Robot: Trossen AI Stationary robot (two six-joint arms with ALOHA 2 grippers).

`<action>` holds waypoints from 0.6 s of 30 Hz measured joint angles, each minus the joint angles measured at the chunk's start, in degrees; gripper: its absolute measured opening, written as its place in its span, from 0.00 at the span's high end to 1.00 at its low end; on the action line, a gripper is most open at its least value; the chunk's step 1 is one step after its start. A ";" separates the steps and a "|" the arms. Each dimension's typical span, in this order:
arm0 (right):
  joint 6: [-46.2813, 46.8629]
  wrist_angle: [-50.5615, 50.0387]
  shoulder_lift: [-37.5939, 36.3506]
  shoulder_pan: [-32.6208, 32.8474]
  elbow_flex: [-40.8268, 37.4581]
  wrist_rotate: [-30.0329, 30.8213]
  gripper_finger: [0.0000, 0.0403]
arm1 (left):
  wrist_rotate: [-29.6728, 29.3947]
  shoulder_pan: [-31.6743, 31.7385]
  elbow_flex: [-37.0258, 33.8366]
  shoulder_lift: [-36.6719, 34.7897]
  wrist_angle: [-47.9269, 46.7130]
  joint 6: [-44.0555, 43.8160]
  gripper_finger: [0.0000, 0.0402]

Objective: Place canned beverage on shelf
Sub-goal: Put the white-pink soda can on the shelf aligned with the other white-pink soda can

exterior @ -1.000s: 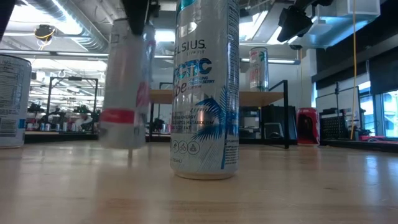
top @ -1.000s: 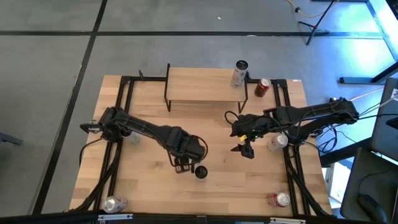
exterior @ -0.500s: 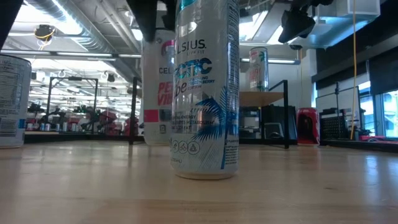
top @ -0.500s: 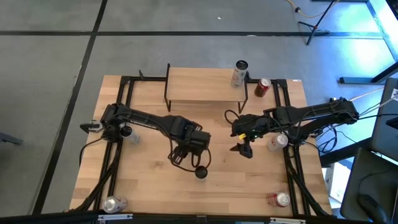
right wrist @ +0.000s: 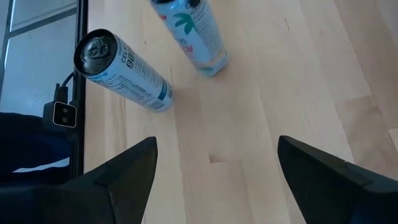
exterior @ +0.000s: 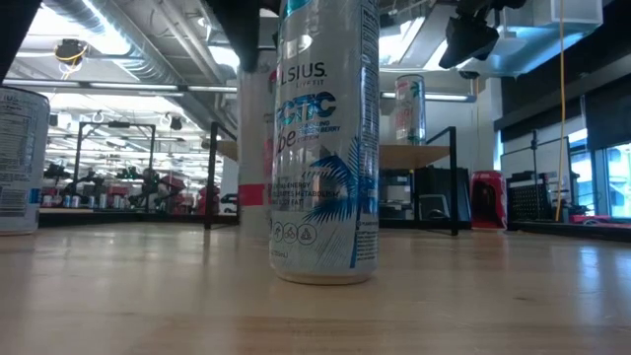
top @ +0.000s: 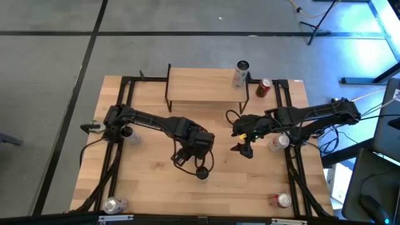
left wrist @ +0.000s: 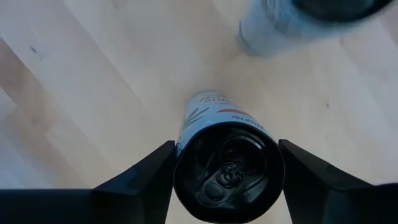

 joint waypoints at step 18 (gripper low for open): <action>-0.26 0.00 0.00 0.00 0.00 -0.95 0.21 | -6.44 -2.65 0.02 -0.25 1.39 -2.81 0.32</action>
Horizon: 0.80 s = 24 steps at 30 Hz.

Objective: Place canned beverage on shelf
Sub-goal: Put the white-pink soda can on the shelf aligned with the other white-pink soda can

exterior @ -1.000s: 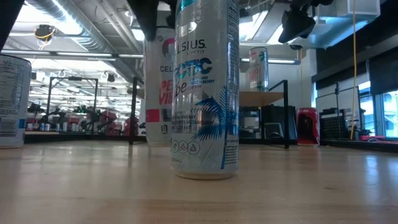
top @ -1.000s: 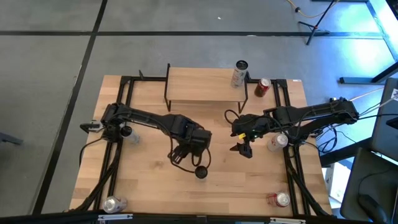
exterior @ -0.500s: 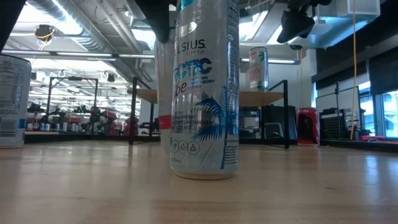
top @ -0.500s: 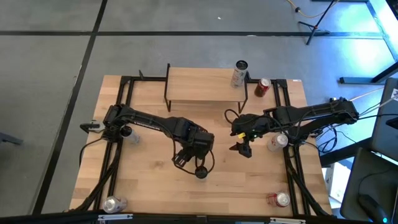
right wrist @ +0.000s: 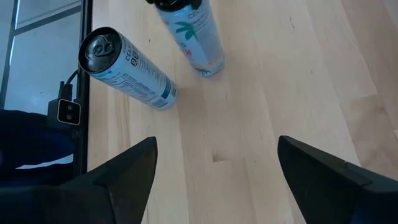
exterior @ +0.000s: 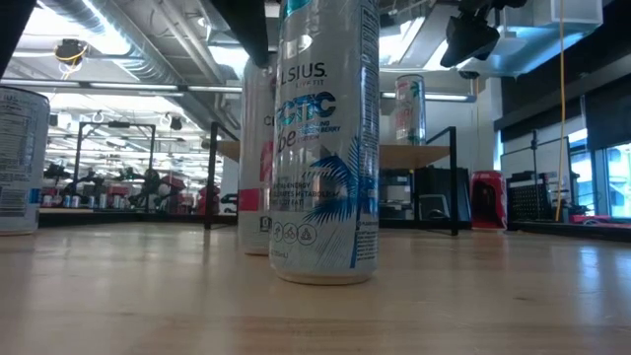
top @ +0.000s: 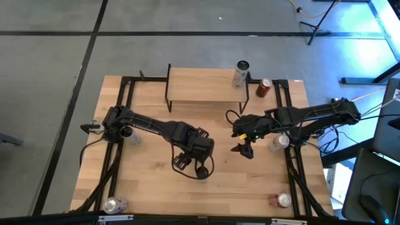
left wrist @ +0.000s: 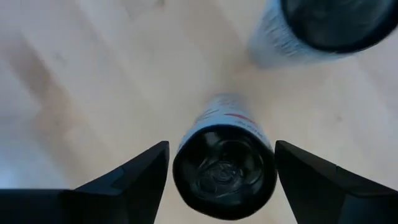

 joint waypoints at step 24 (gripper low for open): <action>-1.97 -0.58 0.00 0.00 0.00 -0.13 0.21 | -17.25 -5.35 0.28 -11.53 -4.93 -62.37 0.32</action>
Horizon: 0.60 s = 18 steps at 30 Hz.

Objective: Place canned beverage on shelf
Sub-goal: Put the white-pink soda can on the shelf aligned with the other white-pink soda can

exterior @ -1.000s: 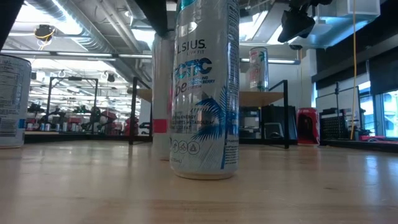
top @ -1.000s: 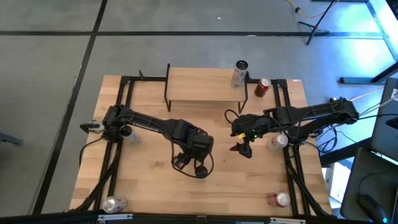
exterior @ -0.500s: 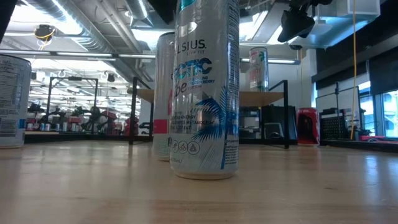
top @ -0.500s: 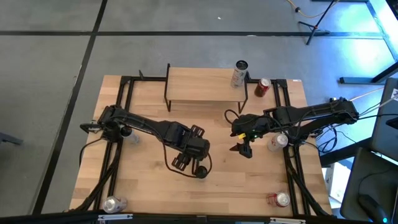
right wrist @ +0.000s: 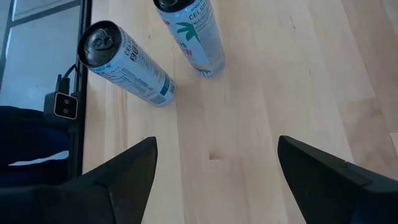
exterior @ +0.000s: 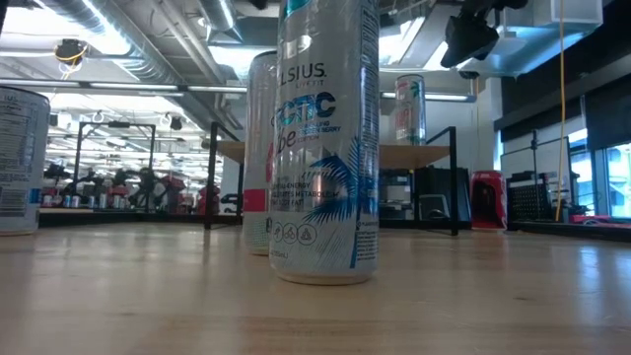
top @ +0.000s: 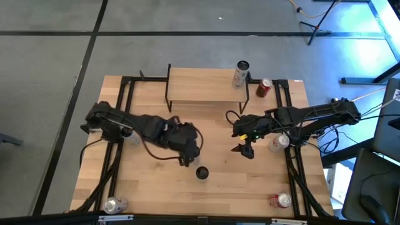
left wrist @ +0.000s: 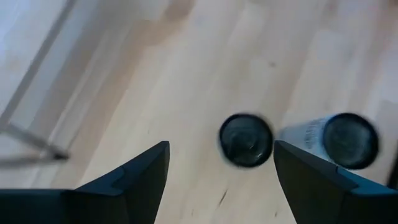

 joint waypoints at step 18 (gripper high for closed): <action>-0.20 -0.06 0.00 0.00 0.00 -0.02 0.21 | 0.88 0.99 0.00 0.42 -1.89 -20.23 0.25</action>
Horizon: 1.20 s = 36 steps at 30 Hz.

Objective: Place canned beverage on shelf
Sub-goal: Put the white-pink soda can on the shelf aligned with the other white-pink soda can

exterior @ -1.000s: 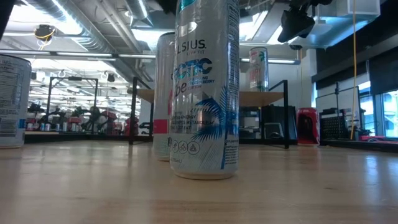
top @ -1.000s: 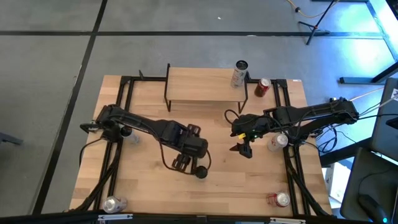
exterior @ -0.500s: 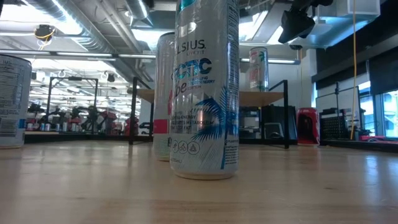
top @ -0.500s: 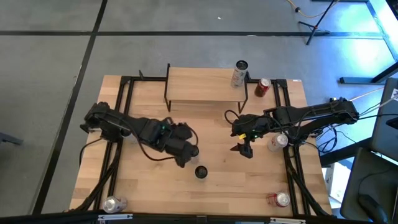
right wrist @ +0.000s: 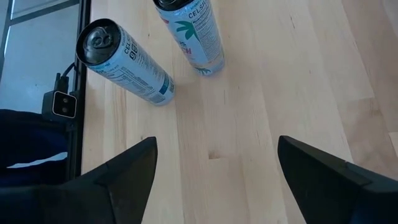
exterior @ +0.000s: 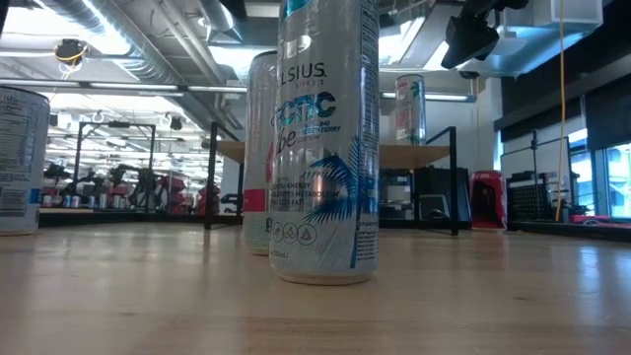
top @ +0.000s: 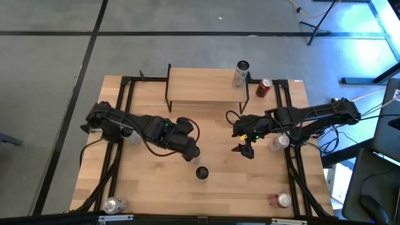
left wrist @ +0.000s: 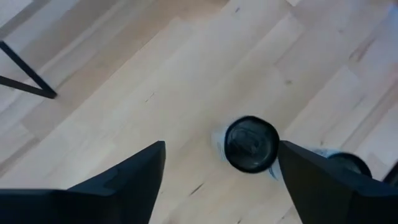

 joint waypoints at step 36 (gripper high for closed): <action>-3.23 0.17 0.00 0.00 0.02 0.00 0.21 | 5.75 1.23 -6.12 9.77 10.43 21.28 0.20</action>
